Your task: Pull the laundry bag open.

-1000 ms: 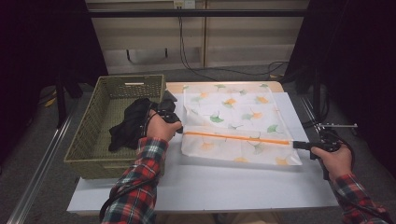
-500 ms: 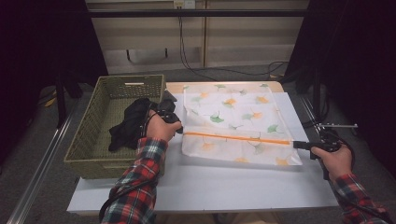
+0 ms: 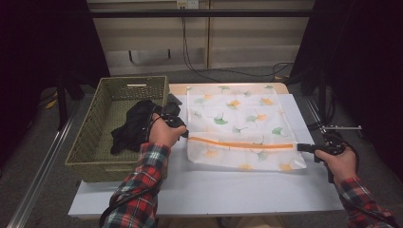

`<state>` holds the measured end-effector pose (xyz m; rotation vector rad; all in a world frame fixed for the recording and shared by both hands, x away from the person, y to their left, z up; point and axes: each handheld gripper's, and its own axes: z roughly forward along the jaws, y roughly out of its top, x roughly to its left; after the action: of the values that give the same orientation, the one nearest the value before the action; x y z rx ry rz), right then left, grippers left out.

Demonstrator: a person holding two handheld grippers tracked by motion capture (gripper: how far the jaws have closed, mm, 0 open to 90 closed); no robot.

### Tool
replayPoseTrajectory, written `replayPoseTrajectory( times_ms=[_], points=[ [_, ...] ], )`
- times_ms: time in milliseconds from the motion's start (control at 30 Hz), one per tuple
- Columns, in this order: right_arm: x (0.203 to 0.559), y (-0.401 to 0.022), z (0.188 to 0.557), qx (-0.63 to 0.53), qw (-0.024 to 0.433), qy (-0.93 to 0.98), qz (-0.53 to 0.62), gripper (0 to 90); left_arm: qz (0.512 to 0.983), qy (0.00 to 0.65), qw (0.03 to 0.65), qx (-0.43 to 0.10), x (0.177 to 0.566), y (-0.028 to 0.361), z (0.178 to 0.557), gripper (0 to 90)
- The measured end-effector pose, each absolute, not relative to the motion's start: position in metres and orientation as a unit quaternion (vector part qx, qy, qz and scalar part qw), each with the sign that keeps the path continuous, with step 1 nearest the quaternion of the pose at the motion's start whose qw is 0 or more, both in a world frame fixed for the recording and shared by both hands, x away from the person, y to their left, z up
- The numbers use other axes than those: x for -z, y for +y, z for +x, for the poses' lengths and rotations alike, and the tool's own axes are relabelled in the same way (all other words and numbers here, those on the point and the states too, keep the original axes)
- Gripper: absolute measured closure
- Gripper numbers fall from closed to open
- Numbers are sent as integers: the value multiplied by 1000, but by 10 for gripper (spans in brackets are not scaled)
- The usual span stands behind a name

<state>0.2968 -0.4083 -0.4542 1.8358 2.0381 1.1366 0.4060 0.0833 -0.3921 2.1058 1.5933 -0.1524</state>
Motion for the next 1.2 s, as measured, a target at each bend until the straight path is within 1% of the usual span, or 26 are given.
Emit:
replayPoseTrajectory(
  times_ms=[100, 167, 233, 267, 333, 400, 700, 767, 867, 933, 1000, 1033, 1067, 1100, 1133, 1200],
  points=[
    [453, -407, 298, -388, 91, 681, 615, 754, 773, 582, 245, 55, 393, 82, 405, 900],
    [452, -406, 298, -389, 94, 683, 611, 741, 774, 581, 245, 53, 393, 82, 404, 900],
    [450, -405, 298, -393, 102, 684, 606, 688, 777, 577, 245, 49, 393, 81, 403, 900],
    [450, -405, 299, -397, 102, 681, 607, 648, 780, 573, 245, 50, 393, 81, 403, 900],
    [449, -403, 300, -396, 107, 686, 600, 630, 782, 572, 243, 48, 394, 80, 403, 900],
    [450, -402, 301, -398, 112, 688, 597, 578, 780, 574, 244, 50, 394, 78, 403, 900],
    [450, -398, 303, -397, 117, 695, 588, 499, 784, 566, 248, 51, 395, 72, 403, 900],
    [449, -397, 304, -397, 116, 696, 587, 494, 788, 562, 247, 52, 396, 71, 403, 900],
    [449, -396, 304, -401, 119, 695, 585, 454, 786, 562, 253, 53, 397, 66, 402, 897],
    [448, -395, 305, -404, 116, 695, 584, 442, 788, 559, 253, 56, 398, 64, 402, 887],
    [448, -395, 305, -405, 117, 694, 584, 411, 792, 553, 253, 61, 399, 61, 402, 868],
    [449, -394, 305, -406, 116, 695, 582, 399, 792, 552, 256, 58, 399, 60, 401, 854],
    [449, -394, 305, -406, 117, 694, 583, 394, 793, 548, 262, 52, 399, 59, 401, 822],
    [449, -394, 305, -407, 115, 693, 583, 391, 792, 548, 263, 58, 399, 57, 400, 792],
    [449, -393, 306, -408, 113, 694, 582, 386, 793, 546, 263, 61, 400, 55, 400, 798],
    [449, -392, 306, -410, 116, 694, 580, 374, 793, 543, 269, 65, 401, 53, 400, 761]
  ],
)
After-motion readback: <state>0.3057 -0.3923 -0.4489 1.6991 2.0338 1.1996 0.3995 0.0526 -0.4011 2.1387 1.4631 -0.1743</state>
